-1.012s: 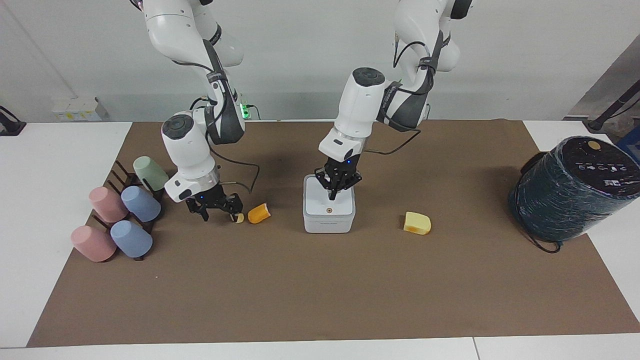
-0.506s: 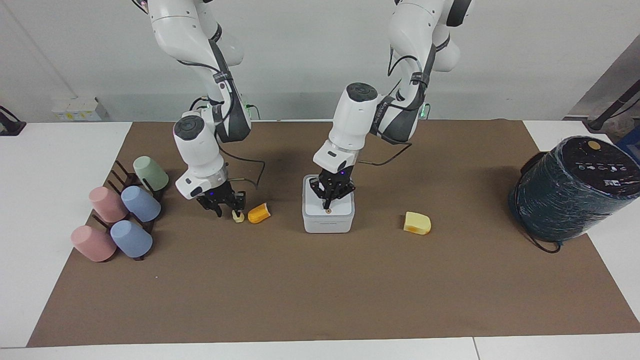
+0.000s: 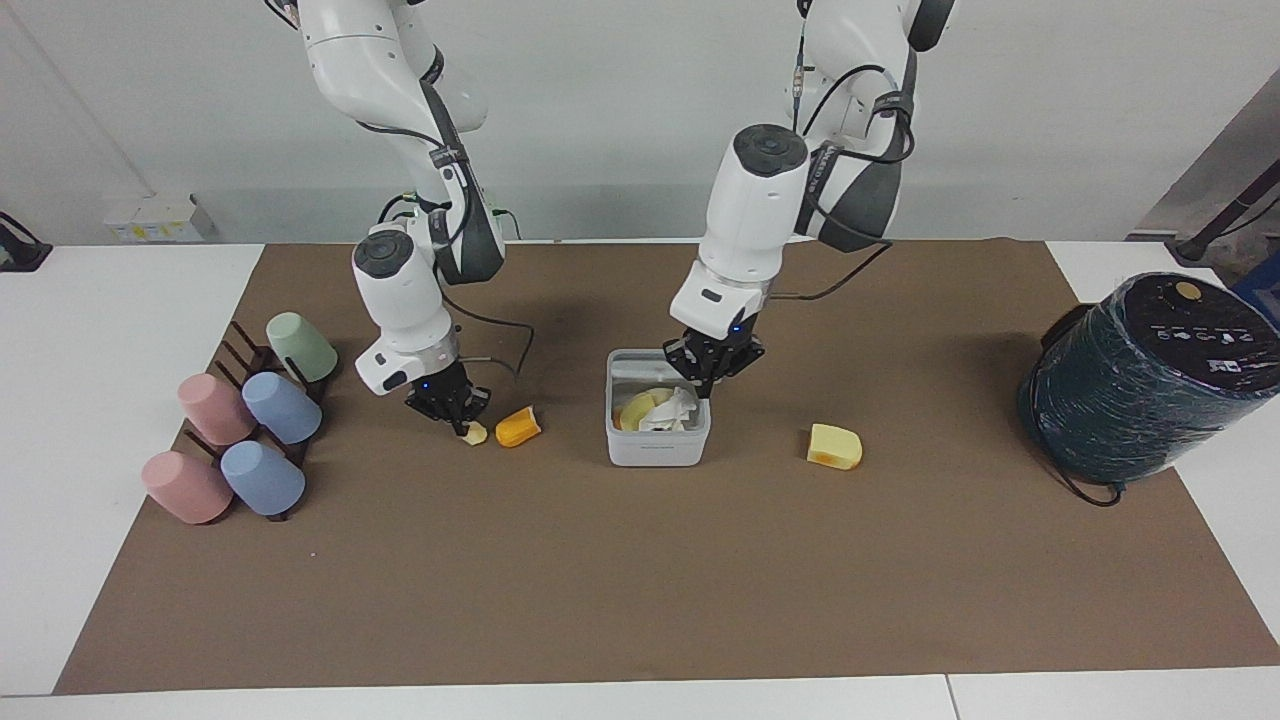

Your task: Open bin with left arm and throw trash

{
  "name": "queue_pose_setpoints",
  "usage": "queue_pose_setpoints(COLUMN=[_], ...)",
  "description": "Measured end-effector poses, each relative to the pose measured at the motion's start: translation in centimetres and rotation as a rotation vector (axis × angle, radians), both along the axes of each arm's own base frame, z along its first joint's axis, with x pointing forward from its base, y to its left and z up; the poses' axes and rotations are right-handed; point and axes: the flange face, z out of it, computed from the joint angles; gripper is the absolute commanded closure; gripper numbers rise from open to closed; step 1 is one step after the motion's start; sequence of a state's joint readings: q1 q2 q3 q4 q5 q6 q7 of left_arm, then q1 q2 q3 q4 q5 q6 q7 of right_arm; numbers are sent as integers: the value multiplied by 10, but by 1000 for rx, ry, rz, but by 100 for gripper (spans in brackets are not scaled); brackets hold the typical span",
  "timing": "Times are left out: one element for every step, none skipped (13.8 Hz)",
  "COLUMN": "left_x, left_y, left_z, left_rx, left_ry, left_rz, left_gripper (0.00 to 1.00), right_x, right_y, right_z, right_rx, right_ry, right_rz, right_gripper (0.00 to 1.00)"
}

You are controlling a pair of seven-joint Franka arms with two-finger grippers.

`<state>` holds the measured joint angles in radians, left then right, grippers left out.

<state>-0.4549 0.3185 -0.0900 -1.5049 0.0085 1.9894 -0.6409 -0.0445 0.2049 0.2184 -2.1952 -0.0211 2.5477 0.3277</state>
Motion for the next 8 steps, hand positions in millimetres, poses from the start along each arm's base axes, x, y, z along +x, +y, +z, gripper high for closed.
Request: queue_pose_setpoints(left_x=[7, 14, 21, 26, 31, 33, 34, 30], left_y=[18, 34, 51, 65, 78, 93, 108, 122], left_z=[4, 3, 0, -4, -11, -23, -40, -61], left_rx=[12, 24, 34, 40, 47, 51, 49, 46], left_ry=[6, 14, 21, 26, 33, 31, 12, -15], left_rz=[-9, -24, -38, -47, -51, -56, -65, -73], left_gripper=[90, 88, 77, 50, 33, 20, 4, 0], right_x=[1, 5, 11, 17, 21, 26, 32, 39], right_y=[0, 1, 1, 2, 2, 2, 3, 5], right_z=[2, 8, 17, 26, 35, 45, 58, 75], right_rx=[5, 9, 13, 16, 18, 16, 13, 14], right_ry=[-10, -24, -43, -61, -70, -65, -59, -58], right_rz=[-18, -30, -38, -40, -41, -41, -43, -48], right_gripper=[100, 100, 100, 100, 100, 100, 100, 100])
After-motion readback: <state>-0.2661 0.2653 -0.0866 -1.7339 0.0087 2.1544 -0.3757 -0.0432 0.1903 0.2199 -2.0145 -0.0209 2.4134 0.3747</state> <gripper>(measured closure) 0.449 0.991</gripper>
